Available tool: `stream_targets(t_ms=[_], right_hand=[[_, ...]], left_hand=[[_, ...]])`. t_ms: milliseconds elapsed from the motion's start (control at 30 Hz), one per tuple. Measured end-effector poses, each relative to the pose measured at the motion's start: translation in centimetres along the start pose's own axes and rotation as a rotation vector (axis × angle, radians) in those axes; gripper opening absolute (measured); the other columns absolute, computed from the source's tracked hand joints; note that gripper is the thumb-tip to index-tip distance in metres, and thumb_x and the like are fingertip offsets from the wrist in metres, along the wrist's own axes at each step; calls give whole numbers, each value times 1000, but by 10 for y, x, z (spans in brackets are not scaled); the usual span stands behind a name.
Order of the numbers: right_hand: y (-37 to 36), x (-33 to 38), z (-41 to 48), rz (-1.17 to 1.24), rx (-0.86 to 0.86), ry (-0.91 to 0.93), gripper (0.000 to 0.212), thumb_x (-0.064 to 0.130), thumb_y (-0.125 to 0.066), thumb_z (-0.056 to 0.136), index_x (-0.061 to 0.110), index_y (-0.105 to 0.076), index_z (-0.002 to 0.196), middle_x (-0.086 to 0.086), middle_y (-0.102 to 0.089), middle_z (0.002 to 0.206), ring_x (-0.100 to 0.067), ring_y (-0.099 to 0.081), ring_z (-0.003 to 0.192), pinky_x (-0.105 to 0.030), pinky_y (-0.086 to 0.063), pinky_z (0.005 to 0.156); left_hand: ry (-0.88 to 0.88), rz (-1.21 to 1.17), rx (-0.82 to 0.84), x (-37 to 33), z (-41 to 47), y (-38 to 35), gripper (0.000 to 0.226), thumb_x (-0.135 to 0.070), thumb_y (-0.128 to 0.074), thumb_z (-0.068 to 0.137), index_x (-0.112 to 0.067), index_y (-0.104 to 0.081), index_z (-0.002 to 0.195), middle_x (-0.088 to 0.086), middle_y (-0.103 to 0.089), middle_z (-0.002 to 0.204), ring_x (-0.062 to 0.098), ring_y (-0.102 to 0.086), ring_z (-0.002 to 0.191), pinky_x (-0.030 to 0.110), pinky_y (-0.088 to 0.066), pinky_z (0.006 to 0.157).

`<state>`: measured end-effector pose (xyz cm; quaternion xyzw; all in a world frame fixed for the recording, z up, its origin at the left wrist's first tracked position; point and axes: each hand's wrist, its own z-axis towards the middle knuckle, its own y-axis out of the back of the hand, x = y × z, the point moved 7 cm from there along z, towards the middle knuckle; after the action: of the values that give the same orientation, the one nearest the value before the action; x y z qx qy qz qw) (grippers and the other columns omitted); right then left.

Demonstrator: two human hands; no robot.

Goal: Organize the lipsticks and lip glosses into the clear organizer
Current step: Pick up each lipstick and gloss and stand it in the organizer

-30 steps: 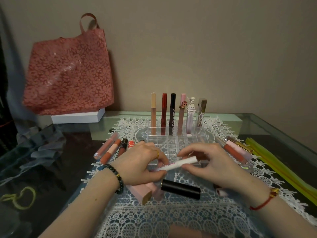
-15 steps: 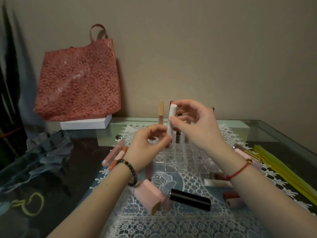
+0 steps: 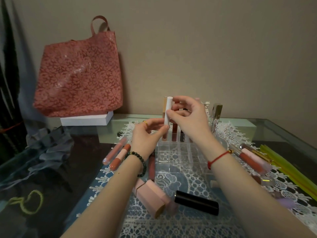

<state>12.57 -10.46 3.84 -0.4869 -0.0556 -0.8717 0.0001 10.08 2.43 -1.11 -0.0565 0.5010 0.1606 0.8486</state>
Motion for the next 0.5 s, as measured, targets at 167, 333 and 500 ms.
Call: stream_targets(t_ms=[167,333,500], right_hand=[[-2,-8,0,-49,39,13,27,3,-68,76,20,-59,94,5,-58,75,7,-55,46,-6,-44,52],[-7,-12,-3,-95,83,34,27,5,-68,76,25,-59,92,7,-59,78,7,-58,50,-7,-45,50],[-8,-23,-5,-147,87,24,30,8,-69,77,33,-57,88,9,-60,80,6,-59,52,-11,-50,55]], left_hand=[[7,43,0,9,0,1,12,-22,-72,74,-30,-69,83,-11,-72,80,1,-65,81,17,-49,77],[27,65,-3,17,0,2,12,-23,-72,73,-30,-69,82,-13,-71,81,1,-63,82,26,-47,83],[42,109,19,26,-1,1,14,-21,-72,73,-24,-70,87,-10,-71,82,2,-64,83,11,-44,75]])
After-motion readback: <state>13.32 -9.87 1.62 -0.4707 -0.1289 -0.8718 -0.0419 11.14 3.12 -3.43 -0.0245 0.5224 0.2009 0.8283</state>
